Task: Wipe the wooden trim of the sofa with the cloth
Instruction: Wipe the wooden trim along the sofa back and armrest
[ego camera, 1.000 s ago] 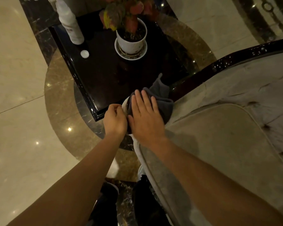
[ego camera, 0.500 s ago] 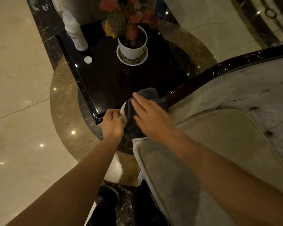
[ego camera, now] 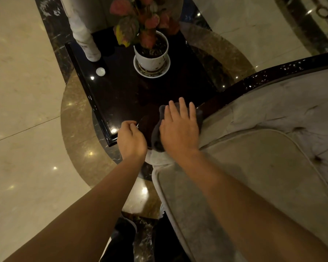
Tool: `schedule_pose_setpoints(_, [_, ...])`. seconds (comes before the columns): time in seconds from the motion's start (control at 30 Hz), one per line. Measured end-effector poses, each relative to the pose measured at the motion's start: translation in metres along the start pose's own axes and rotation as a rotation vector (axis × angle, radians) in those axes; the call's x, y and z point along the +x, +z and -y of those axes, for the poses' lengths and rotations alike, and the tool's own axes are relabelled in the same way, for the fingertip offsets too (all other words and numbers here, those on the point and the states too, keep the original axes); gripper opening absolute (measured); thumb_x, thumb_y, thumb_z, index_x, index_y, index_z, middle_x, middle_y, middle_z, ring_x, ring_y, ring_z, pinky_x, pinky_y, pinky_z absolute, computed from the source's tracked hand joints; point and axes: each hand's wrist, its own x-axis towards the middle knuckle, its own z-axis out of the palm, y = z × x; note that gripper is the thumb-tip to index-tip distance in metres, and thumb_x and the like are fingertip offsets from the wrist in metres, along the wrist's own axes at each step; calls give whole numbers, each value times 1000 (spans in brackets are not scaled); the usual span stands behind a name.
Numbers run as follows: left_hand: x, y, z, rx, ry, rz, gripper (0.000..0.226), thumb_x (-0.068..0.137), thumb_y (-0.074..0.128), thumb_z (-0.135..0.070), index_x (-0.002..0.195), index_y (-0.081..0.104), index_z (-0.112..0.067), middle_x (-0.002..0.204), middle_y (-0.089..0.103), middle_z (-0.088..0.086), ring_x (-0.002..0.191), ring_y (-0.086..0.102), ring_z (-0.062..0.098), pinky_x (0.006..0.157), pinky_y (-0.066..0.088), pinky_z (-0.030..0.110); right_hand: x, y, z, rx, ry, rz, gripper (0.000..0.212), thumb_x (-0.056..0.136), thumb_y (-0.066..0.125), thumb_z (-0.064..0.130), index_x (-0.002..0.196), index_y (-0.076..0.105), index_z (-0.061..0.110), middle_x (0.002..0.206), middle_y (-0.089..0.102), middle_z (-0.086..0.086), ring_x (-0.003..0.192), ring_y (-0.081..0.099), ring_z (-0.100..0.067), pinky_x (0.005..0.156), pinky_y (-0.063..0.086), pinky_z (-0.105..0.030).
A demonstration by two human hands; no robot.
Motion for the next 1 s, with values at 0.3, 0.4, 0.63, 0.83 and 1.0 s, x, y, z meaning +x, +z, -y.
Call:
schedule_pose_setpoints(0.3, [-15,19,-14,289,222,35,31,100,39,-27,126,51,-13,125,56,9,118,44,30,99,42,48,11,-25,-93,-89,-203,28,56,99,44,32,150,42,9,162,35,-12,150,25,-41,121,22,-55])
schedule_pose_setpoints(0.4, [-23,23,-19,584,433,44,46,100,41,-35,136,44,-6,137,49,15,120,45,34,97,41,48,14,-37,-101,-24,47,-52,52,100,40,30,145,49,6,158,40,-13,149,26,-41,121,23,-55])
schedule_pose_setpoints(0.63, [-7,35,-16,878,650,47,51,99,31,-49,134,48,-16,139,50,15,116,49,35,89,41,50,-3,-22,-77,-83,-362,14,54,95,43,34,145,52,15,157,45,-7,150,28,-38,122,16,-57])
schedule_pose_setpoints(0.83, [-6,38,-15,857,632,74,53,98,31,-52,136,47,-19,143,48,12,124,46,33,95,39,49,14,-30,-87,38,103,-131,53,95,38,32,138,57,9,154,47,-9,151,24,-40,123,13,-57])
schedule_pose_setpoints(1.0, [-9,41,-20,869,588,51,51,98,29,-52,133,48,-21,146,45,12,125,44,34,94,38,50,0,-24,-96,-50,-438,-30,51,95,45,33,140,57,13,152,51,-8,147,34,-39,122,22,-56])
